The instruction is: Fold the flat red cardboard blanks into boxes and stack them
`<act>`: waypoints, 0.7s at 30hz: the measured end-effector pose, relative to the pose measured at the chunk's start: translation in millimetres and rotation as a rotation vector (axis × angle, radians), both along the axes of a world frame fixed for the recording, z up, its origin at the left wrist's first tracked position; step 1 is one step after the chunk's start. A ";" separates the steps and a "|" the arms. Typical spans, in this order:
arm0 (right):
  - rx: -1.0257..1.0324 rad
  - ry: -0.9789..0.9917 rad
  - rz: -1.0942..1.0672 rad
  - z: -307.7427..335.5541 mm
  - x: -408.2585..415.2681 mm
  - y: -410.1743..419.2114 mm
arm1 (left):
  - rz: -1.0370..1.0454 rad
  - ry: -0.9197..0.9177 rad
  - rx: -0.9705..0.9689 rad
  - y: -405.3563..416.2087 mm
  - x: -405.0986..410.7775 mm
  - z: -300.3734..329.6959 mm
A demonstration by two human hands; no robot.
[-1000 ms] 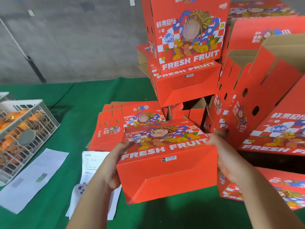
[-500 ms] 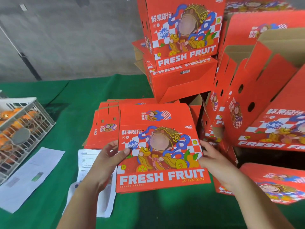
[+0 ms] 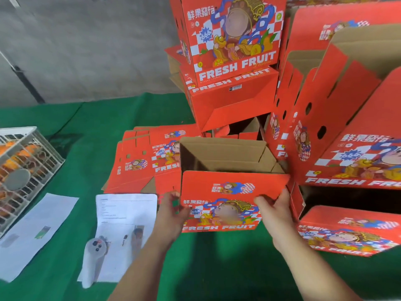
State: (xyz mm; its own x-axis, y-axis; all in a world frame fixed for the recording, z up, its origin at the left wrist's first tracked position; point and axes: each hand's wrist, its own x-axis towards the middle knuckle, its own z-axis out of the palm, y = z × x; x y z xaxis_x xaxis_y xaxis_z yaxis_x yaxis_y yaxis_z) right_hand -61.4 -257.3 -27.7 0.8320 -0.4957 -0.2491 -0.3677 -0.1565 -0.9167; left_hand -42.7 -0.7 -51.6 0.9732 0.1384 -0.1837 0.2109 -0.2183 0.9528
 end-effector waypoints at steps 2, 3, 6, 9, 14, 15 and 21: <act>-0.040 -0.013 -0.017 -2.2 2.8 7.0 | 0.053 0.017 0.039 -15.6 3.2 -7.3; -0.067 -0.020 0.006 -3.9 4.7 10.3 | 0.049 0.040 0.067 -20.7 4.1 -12.0; -0.017 -0.020 0.131 -11.4 10.6 20.2 | -0.099 0.141 0.088 -35.0 3.8 -22.3; 0.029 0.013 0.200 -16.1 13.9 28.9 | -0.167 0.193 0.061 -41.8 6.0 -24.4; -0.002 0.003 0.198 -21.3 14.8 29.0 | -0.045 0.111 0.048 -44.7 7.2 -23.0; 0.002 -0.009 0.198 -23.1 14.0 27.8 | 0.017 0.078 0.011 -46.2 4.0 -25.2; -0.018 -0.030 0.307 -42.6 -2.8 23.2 | 0.092 0.019 -0.124 -46.9 -21.5 -44.1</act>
